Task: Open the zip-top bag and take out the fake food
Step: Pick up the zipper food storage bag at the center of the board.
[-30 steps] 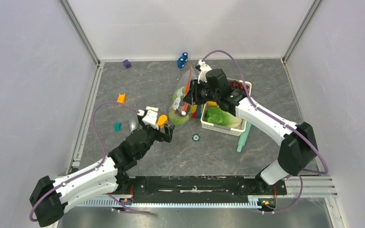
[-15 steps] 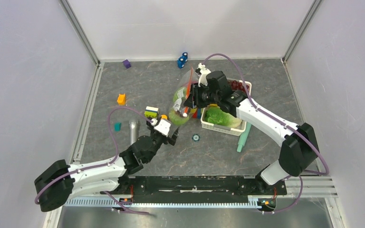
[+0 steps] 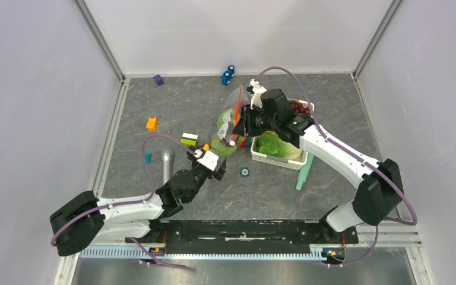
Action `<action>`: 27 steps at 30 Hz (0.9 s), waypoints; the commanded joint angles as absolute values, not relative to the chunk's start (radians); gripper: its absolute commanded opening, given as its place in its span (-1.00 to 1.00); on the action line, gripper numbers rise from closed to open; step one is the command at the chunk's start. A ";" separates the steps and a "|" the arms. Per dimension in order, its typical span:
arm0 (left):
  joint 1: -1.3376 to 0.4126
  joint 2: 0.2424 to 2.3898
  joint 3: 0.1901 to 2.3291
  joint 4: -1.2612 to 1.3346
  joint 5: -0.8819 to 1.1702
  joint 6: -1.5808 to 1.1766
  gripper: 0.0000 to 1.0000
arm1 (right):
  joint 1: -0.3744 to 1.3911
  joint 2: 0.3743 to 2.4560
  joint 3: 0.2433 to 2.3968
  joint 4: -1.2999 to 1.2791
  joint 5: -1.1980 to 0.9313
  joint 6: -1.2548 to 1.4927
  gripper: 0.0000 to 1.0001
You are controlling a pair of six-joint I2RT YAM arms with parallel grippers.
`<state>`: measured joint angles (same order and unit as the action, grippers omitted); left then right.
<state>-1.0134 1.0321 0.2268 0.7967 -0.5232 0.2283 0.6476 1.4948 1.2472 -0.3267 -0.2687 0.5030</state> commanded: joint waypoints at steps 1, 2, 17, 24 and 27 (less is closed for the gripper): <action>-1.030 1.079 0.229 0.926 -0.534 0.321 0.99 | 0.649 1.460 1.280 -0.330 -0.272 0.488 -0.46; -1.031 1.098 0.228 0.952 -0.533 0.341 0.99 | 0.647 1.460 1.282 -0.326 -0.280 0.489 -0.61; -1.043 1.317 0.231 1.337 -0.533 0.412 0.99 | 0.649 1.413 1.292 -0.241 -0.471 0.612 -1.00; -1.047 1.419 0.257 1.431 -0.556 0.408 0.99 | 0.648 1.376 1.285 -0.227 -0.501 0.646 -1.00; -1.052 1.439 0.273 1.466 -0.580 0.383 0.98 | 0.649 1.358 1.248 -0.193 -0.520 0.675 -1.00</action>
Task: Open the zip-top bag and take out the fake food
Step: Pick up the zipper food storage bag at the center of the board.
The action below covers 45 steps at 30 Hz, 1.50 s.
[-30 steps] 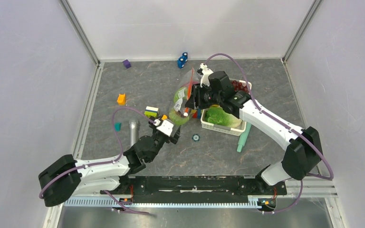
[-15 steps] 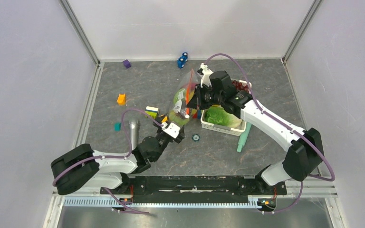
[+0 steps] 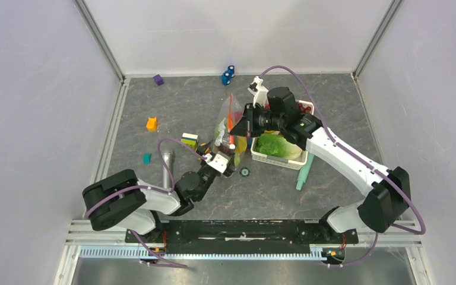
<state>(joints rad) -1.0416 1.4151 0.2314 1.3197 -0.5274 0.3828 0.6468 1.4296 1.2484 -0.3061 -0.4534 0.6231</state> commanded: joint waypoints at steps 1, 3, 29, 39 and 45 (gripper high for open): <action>-1.053 1.442 0.279 1.471 -0.586 0.373 0.94 | 0.649 1.355 1.236 -0.181 -0.527 0.684 -1.00; -1.054 1.444 0.295 1.473 -0.598 0.351 0.84 | 0.649 1.352 1.222 -0.171 -0.536 0.695 -0.99; -1.062 1.100 0.236 1.135 -0.497 0.249 -0.46 | 0.560 1.235 1.183 -0.215 -0.430 0.292 0.24; -1.052 0.743 0.345 0.519 -0.254 0.233 -0.21 | 0.558 1.108 1.124 -0.178 -0.451 -0.264 0.48; -1.044 0.678 0.513 0.163 -0.110 0.265 -0.05 | 0.558 1.029 1.049 -0.171 -0.724 -0.533 0.48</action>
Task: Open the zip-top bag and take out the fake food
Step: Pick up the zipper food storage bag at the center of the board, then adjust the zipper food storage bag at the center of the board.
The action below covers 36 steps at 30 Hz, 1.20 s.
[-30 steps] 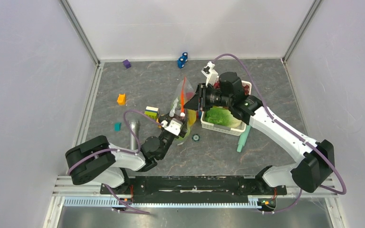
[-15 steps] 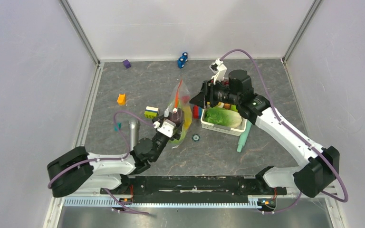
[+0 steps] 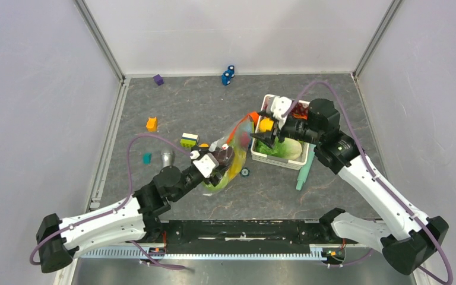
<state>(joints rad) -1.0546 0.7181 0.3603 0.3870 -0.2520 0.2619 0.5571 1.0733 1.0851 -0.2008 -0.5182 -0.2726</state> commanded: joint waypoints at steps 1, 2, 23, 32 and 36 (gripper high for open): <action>-1.044 0.677 0.548 0.095 -0.085 0.277 -0.04 | 0.558 1.021 1.045 -0.189 -0.782 -0.587 0.48; -1.045 0.677 0.580 0.049 -0.060 0.288 -0.03 | 0.559 1.017 1.047 -0.218 -0.827 -0.625 0.48; -1.043 0.668 0.658 -0.189 0.047 0.503 -0.04 | 0.564 1.135 1.173 -0.615 -1.079 -0.942 0.22; -1.042 0.664 0.650 -0.176 0.060 0.514 -0.06 | 0.601 1.169 1.139 -0.486 -0.984 -0.847 0.08; -1.043 0.661 0.643 -0.168 0.063 0.519 -0.07 | 0.615 1.207 1.157 -0.522 -0.990 -0.864 0.04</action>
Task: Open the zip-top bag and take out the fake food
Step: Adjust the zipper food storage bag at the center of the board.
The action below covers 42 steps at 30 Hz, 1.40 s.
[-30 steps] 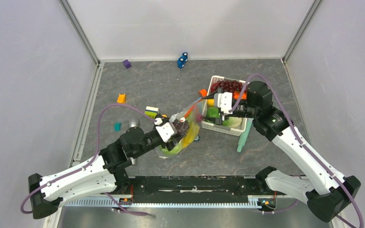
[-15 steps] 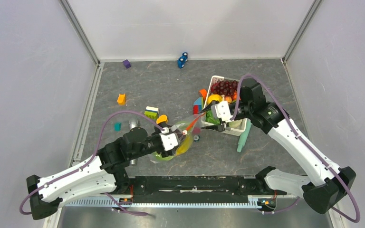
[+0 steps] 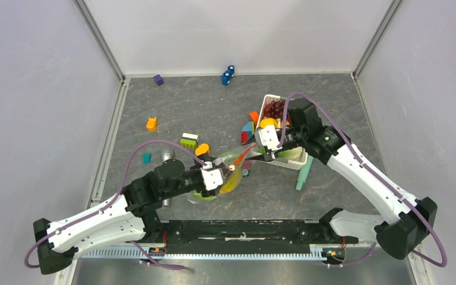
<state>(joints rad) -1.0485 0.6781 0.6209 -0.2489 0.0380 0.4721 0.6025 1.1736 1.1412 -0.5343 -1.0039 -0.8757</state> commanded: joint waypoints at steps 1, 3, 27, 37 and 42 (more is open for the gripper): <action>-1.043 0.661 0.642 -0.166 0.063 0.520 -0.07 | 0.618 1.211 1.155 -0.526 -0.989 -0.865 0.02; -1.042 0.657 0.641 -0.165 0.063 0.523 -0.07 | 0.622 1.219 1.153 -0.531 -0.989 -0.871 -0.03; -1.042 0.551 0.511 -0.014 -0.044 0.326 0.99 | 0.704 1.171 1.085 -0.207 -0.895 -0.550 -1.00; -1.043 0.483 0.447 0.115 -0.069 0.196 0.99 | 0.779 1.211 1.080 -0.186 -0.778 -0.534 -1.00; -1.043 0.416 0.384 0.255 -0.080 0.113 0.99 | 0.799 1.231 1.086 -0.162 -0.745 -0.510 -1.00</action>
<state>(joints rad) -1.0485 0.4583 0.4103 0.0708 -0.0528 0.2272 0.7822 1.2255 1.0721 -0.2550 -0.7776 -0.5457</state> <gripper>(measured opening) 0.993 0.014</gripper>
